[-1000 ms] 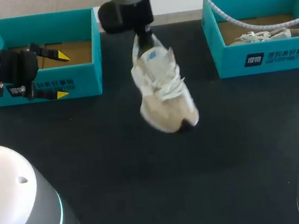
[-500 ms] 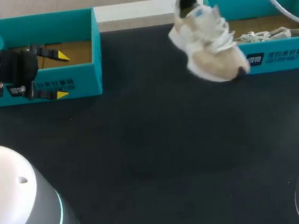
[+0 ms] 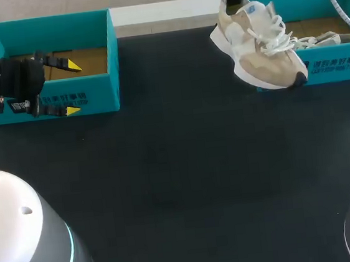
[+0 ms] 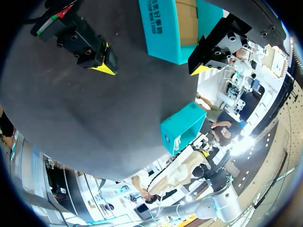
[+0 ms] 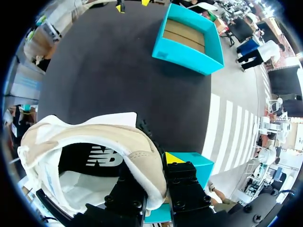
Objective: Take the shoe out of the shoebox, open the shoe tongue, remove and reinsert the insole, then place the shoe into the shoebox
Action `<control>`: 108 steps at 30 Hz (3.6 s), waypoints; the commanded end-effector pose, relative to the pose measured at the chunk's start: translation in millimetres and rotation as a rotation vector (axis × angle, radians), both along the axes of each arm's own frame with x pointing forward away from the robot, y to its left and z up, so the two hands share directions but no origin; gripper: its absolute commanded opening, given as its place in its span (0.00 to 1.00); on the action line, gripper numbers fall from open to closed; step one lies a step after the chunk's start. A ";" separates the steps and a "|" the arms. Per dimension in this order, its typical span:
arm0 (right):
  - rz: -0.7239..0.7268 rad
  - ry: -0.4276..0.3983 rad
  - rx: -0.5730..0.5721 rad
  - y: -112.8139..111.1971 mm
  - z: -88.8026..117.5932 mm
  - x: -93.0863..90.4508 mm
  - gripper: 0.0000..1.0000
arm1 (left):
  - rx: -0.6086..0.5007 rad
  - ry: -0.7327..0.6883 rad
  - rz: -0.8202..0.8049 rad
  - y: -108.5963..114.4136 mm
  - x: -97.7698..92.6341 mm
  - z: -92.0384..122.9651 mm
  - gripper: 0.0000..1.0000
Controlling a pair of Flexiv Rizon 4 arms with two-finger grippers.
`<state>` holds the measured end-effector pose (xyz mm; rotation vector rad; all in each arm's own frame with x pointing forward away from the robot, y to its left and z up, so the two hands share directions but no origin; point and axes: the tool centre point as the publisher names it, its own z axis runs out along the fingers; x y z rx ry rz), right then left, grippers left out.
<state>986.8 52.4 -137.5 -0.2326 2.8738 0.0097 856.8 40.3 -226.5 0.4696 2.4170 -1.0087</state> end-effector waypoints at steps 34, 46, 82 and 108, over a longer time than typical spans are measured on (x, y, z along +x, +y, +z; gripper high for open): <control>-0.011 0.014 -0.048 -165.2 -13.7 134.0 0.00 | 0.004 0.001 0.000 -0.4 0.2 0.1 1.00; -0.154 -0.041 -0.156 -260.9 -33.8 177.3 0.00 | 0.004 0.001 0.000 -0.4 0.2 0.1 1.00; -1.684 -0.171 0.036 -398.4 -44.7 188.0 0.00 | 0.004 0.001 0.000 -0.4 0.2 0.1 1.00; -1.684 -0.171 0.036 -398.4 -44.7 188.0 0.00 | 0.004 0.001 0.000 -0.4 0.2 0.1 1.00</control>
